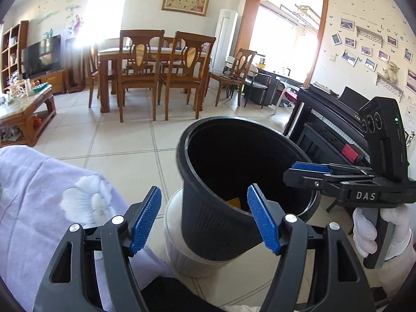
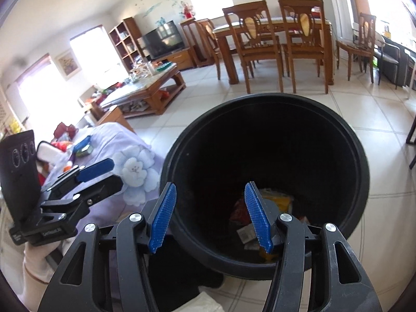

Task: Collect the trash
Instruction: 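Move both tools back over the table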

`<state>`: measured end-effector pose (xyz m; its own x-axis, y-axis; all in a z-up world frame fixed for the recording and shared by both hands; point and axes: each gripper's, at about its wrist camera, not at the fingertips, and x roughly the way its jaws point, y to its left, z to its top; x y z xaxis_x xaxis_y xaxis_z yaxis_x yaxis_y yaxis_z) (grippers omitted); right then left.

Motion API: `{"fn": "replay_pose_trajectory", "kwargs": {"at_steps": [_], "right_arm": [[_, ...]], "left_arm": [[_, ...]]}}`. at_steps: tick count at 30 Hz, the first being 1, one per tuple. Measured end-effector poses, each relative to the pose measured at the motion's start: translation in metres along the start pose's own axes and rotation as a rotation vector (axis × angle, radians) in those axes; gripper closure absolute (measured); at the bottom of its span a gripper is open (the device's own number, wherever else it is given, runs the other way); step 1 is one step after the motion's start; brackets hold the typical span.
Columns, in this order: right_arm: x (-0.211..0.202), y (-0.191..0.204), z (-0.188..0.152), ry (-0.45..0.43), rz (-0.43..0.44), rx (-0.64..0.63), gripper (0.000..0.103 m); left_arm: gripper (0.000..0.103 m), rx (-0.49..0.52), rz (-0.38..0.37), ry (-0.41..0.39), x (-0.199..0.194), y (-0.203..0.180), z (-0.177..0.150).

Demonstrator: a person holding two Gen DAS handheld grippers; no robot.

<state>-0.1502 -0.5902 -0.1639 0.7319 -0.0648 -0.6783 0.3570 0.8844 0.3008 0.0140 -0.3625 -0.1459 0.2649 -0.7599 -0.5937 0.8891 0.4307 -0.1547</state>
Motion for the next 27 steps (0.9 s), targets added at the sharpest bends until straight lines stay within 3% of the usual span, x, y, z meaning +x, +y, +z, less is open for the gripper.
{"fn": "replay_pose_trajectory", "kwargs": {"at_steps": [12,17,21,27], "right_arm": [[0.049,0.136,0.007,0.052,0.181,-0.183,0.047],[0.067,0.194,0.01,0.06,0.251,-0.266,0.047],[0.079,0.241,0.009,0.06,0.29,-0.347,0.047],[0.095,0.294,0.01,0.072,0.346,-0.424,0.047]], "left_arm": [[0.034,-0.248,0.386,-0.008,-0.135,0.112,-0.06],[0.034,-0.338,0.517,0.027,-0.167,0.148,-0.088],[0.034,-0.374,0.551,0.063,-0.175,0.175,-0.102],[0.034,-0.391,0.544,0.088,-0.182,0.189,-0.122]]}}
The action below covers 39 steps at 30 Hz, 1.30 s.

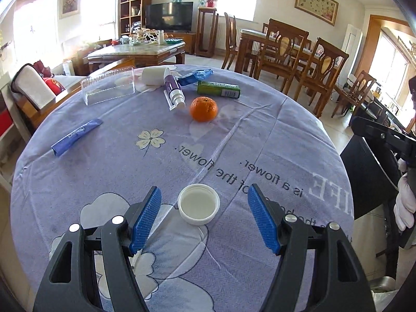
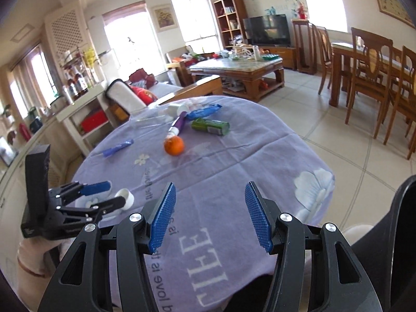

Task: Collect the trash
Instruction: 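Move both tools back over the table, then grasp the white cup lid with the left tool while the right tool grasps the orange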

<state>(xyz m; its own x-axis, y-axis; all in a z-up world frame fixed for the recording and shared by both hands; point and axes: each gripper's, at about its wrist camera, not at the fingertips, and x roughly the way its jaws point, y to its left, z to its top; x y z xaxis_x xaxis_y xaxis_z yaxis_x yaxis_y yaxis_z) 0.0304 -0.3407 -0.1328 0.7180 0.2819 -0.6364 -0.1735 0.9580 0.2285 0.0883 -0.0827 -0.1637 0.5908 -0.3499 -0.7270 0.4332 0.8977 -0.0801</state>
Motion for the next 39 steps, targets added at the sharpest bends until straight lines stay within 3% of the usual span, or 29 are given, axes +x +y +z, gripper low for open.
{"fn": "replay_pose_trajectory", "kwargs": {"at_steps": [2,4,13,15,22,30,33,37,39], "right_arm": [[0.009,0.009,0.005,0.008,0.012,-0.02,0.045],[0.02,0.019,0.011,0.015,0.031,-0.041,0.037],[0.078,0.057,0.041,0.065,0.054,-0.133,0.037],[0.094,0.064,0.048,0.09,0.047,-0.159,0.037],[0.14,0.079,0.06,0.169,0.021,-0.218,0.037],[0.177,0.081,0.067,0.235,-0.042,-0.246,0.039],[0.191,0.079,0.068,0.261,-0.062,-0.246,0.042],[0.207,0.078,0.067,0.299,-0.055,-0.248,0.062],[0.209,0.077,0.067,0.294,-0.04,-0.246,0.065]], "left_arm": [[0.035,-0.005,-0.012,0.016,0.002,0.003,-0.003],[0.035,-0.014,-0.007,0.03,0.004,0.005,-0.004],[0.036,-0.009,-0.018,0.087,0.011,0.004,-0.006],[0.046,-0.008,-0.029,0.104,0.014,0.004,-0.007],[0.066,-0.013,-0.032,0.102,0.01,0.006,-0.008],[0.066,-0.072,-0.037,0.057,0.001,0.015,-0.01],[0.066,-0.092,-0.036,0.035,-0.003,0.02,-0.01],[0.066,-0.093,-0.038,0.026,-0.004,0.021,-0.009],[0.066,-0.098,-0.043,0.025,-0.003,0.022,-0.009]]}}
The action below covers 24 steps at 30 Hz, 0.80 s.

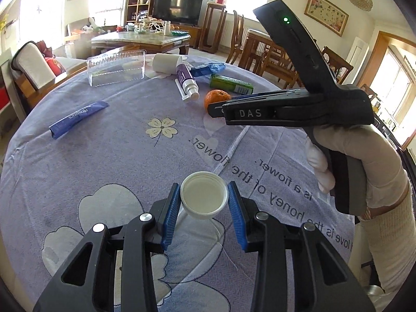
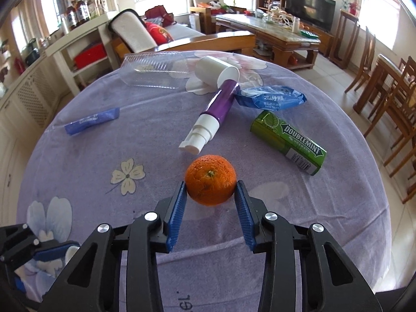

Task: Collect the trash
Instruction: 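Grasp the white cup lid with the left tool while the right tool grasps the orange, then carry the lid and orange over the black bin and open both tools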

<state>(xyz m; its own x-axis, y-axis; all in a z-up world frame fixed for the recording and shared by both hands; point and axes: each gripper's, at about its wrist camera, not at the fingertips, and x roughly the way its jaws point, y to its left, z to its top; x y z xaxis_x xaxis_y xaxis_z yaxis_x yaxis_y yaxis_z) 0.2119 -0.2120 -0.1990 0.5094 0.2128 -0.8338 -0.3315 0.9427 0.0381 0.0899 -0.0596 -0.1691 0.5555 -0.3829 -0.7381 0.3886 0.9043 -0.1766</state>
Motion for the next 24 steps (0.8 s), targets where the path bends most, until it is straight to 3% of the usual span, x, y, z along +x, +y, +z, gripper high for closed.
{"fn": "replay_pose_trajectory", "kwargs": {"at_steps": [7,15,24], "right_arm": [[-0.008,-0.006,-0.006,-0.024,0.02,0.028,0.066],[-0.057,-0.024,-0.033,-0.1,0.086,0.078,0.066],[-0.129,-0.054,-0.093,-0.213,0.135,0.167,0.066]], "left_arm": [[0.066,-0.008,-0.006,-0.008,-0.001,0.003,0.0],[0.066,0.013,-0.009,-0.032,-0.004,0.0,0.001],[0.066,0.115,-0.109,-0.117,-0.014,-0.043,0.018]]}}
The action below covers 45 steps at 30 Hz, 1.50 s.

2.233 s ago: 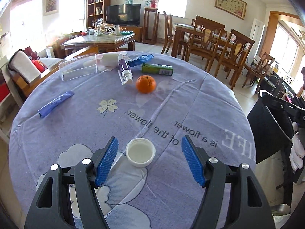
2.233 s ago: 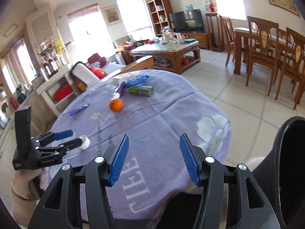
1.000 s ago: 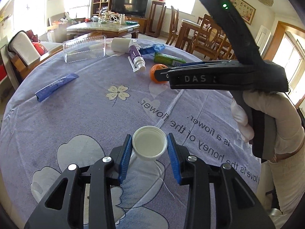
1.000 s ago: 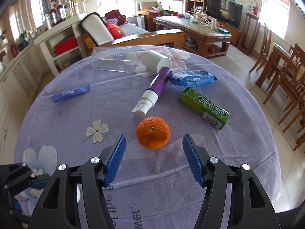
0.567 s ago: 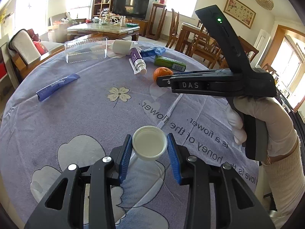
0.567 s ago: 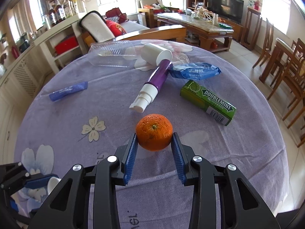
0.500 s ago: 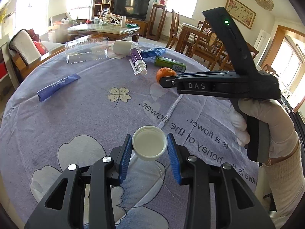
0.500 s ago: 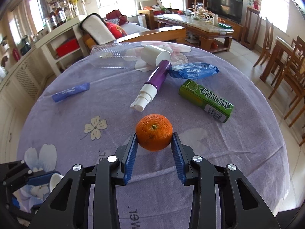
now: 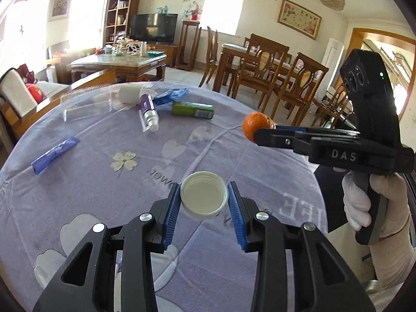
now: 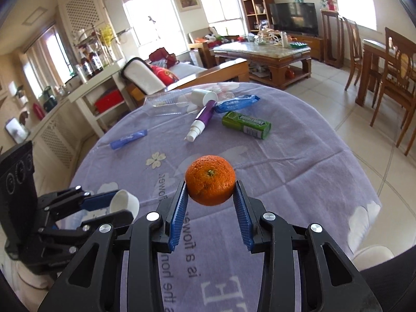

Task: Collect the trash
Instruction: 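Carry the lid and orange over the black bin and open both tools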

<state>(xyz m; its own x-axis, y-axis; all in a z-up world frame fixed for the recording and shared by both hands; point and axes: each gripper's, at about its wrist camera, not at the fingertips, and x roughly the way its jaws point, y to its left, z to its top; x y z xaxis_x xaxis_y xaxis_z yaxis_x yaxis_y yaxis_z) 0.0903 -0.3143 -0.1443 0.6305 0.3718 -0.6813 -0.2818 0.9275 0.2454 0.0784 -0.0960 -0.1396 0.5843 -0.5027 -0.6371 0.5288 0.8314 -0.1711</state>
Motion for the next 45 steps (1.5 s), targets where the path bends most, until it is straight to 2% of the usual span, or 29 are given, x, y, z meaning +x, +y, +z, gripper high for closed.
{"fn": "replay_pose_trajectory", "kwargs": {"at_steps": [8,14,22,28,35,45], "right_arm": [[-0.085,-0.046,-0.033,-0.095,-0.101,0.078,0.066],[-0.144,-0.088,-0.065,-0.144,-0.213,0.164,0.066],[-0.22,-0.155,-0.126,-0.191,-0.377,0.333,0.066],[-0.259,-0.204,-0.178,-0.208,-0.463,0.49,0.066],[-0.277,-0.239,-0.217,-0.211,-0.512,0.584,0.066],[-0.271,-0.248,-0.231,-0.182,-0.501,0.618,0.066]], "left_arm": [[0.066,0.121,-0.154,-0.087,0.012,-0.072,0.03],[0.066,0.199,-0.295,-0.103,0.031,-0.132,0.041],[0.066,0.294,-0.502,-0.032,0.078,-0.223,0.043],[0.066,0.319,-0.639,0.043,0.116,-0.278,0.038],[0.066,0.373,-0.663,0.112,0.152,-0.319,0.03],[0.066,0.412,-0.649,0.17,0.17,-0.335,0.019]]}}
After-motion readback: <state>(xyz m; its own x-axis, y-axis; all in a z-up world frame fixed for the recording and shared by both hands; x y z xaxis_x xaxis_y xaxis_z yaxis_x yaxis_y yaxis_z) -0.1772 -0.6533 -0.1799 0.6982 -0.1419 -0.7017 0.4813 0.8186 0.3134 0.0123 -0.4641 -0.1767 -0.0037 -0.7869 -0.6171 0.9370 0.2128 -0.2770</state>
